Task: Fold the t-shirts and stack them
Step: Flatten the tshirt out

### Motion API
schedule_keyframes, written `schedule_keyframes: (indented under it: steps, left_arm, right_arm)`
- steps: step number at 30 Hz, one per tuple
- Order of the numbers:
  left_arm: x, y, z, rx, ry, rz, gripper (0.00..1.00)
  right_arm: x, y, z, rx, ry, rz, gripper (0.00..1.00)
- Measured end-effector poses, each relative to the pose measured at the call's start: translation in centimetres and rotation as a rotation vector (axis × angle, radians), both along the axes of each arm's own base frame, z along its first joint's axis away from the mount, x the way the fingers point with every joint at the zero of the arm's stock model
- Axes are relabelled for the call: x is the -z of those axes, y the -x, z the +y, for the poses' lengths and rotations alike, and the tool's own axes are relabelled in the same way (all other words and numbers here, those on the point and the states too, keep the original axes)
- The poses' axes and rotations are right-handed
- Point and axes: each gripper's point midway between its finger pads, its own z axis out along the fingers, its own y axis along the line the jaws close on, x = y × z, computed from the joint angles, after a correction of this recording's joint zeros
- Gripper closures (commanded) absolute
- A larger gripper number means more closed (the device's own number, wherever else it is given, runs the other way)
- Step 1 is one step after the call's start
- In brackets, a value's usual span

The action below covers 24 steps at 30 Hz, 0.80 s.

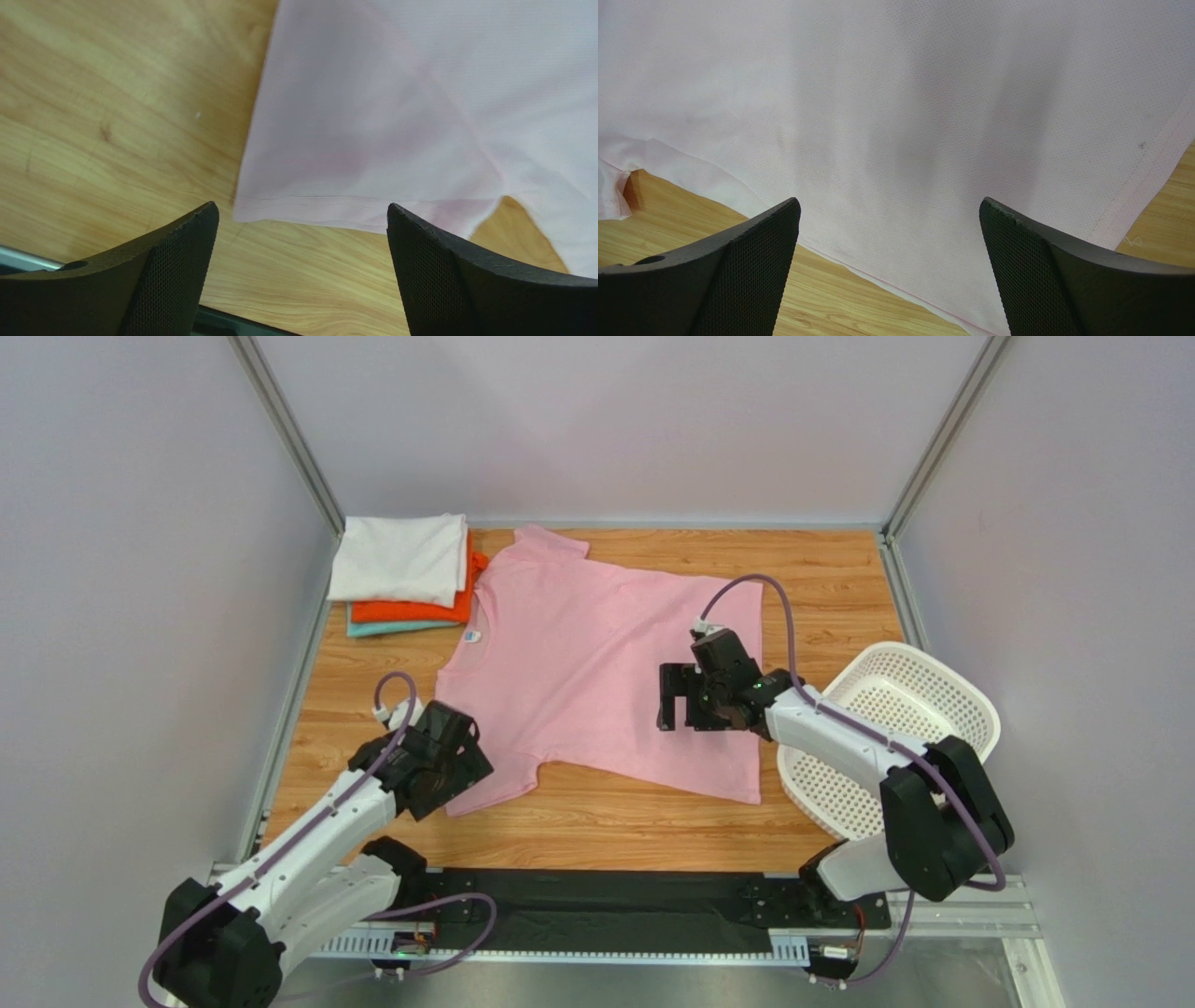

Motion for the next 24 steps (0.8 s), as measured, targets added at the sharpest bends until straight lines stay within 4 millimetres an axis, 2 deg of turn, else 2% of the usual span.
schedule_keyframes:
  steps: [1, 2, 5, 12, 16, 18, 20, 24]
  left_arm:
    - [0.6, 0.6, 0.3, -0.011, -0.003, 0.014, 0.07]
    - [1.4, 1.5, 0.7, -0.025, -0.007, 0.033, 0.16]
    - [2.7, 3.3, 1.6, -0.054, -0.018, 0.076, 0.27]
    - [2.7, 3.4, 1.7, -0.072, -0.007, 0.065, 0.3]
    - [3.4, 3.7, 2.0, -0.074, -0.04, 0.113, 0.39]
    - [3.6, 3.6, 1.9, -0.072, -0.055, 0.136, 0.49]
    - [3.7, 3.2, 1.6, -0.068, -0.053, 0.145, 0.68]
    - [3.8, 2.4, 0.8, -0.055, -0.039, 0.155, 0.9]
  right_arm:
    - [0.0, 0.0, 0.0, 0.0, 0.0, 0.0, 0.0]
    - [0.1, 0.1, 0.0, 0.0, 0.0, 0.001, 0.0]
    - [0.3, 0.3, -0.2, 0.0, 0.004, 0.008, 0.0]
    - [0.3, 0.8, -0.5, 0.004, 0.002, 0.007, 0.0]
    - [0.2, 0.8, -0.6, 0.005, 0.004, 0.007, 0.0]
    - [0.2, 0.9, -0.7, 0.007, 0.009, 0.008, 0.0]
    - [0.1, 1.0, -0.9, 0.011, 0.014, 0.006, 0.0]
    - [-0.3, 0.9, -1.1, 0.017, 0.016, -0.007, 0.0]
